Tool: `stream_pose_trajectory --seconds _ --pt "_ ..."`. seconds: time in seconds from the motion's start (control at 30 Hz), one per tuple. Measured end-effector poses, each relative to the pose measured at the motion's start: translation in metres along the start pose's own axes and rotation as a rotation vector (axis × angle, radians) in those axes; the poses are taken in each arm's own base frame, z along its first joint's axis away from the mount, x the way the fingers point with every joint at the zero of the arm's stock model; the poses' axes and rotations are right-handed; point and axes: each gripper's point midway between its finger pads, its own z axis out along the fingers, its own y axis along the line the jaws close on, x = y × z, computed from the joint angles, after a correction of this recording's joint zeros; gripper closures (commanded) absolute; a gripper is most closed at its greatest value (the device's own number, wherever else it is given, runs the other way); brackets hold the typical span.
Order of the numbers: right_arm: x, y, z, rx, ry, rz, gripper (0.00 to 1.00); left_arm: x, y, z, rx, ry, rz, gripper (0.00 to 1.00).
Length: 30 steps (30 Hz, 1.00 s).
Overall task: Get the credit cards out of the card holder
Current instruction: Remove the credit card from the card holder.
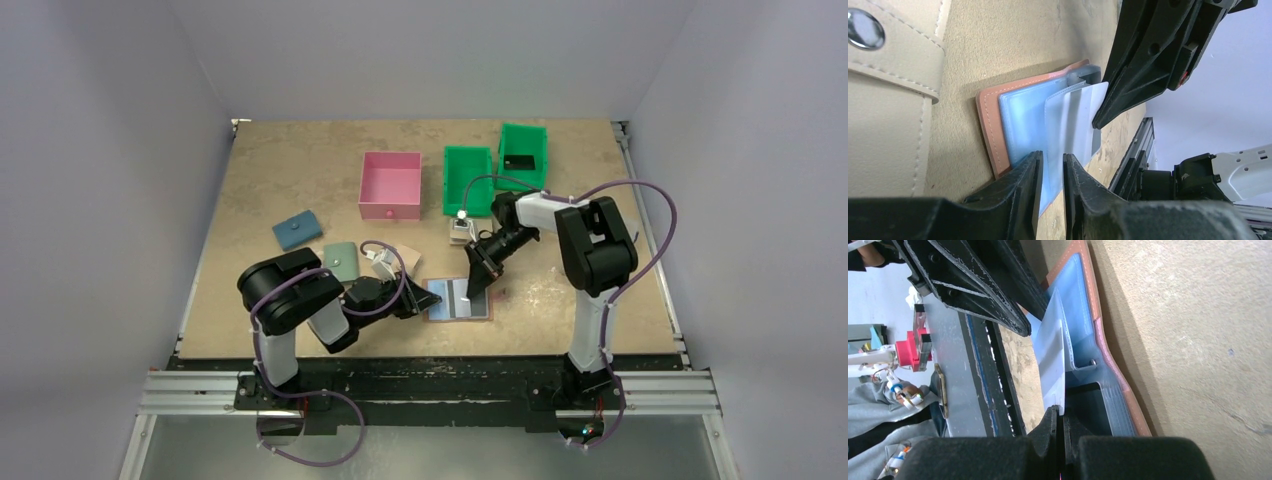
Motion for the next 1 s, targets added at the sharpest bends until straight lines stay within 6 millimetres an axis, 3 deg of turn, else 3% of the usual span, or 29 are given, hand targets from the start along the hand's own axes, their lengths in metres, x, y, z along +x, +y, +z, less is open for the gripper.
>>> stream_pose_trajectory --seconds 0.5,0.67,0.87,1.0 --pt "0.017 -0.014 -0.044 0.074 -0.029 0.038 1.0 -0.008 0.002 -0.006 -0.053 -0.022 0.018 0.75" --pt "0.015 -0.011 -0.056 0.101 -0.031 -0.004 1.0 -0.022 -0.017 -0.013 -0.034 -0.057 0.058 0.73" --pt "0.023 -0.014 -0.054 0.091 0.007 0.001 1.0 -0.039 -0.043 -0.025 0.006 -0.099 0.132 0.71" --pt "0.029 -0.02 -0.052 0.102 0.032 0.024 1.0 -0.041 -0.048 -0.024 0.015 -0.1 0.161 0.71"
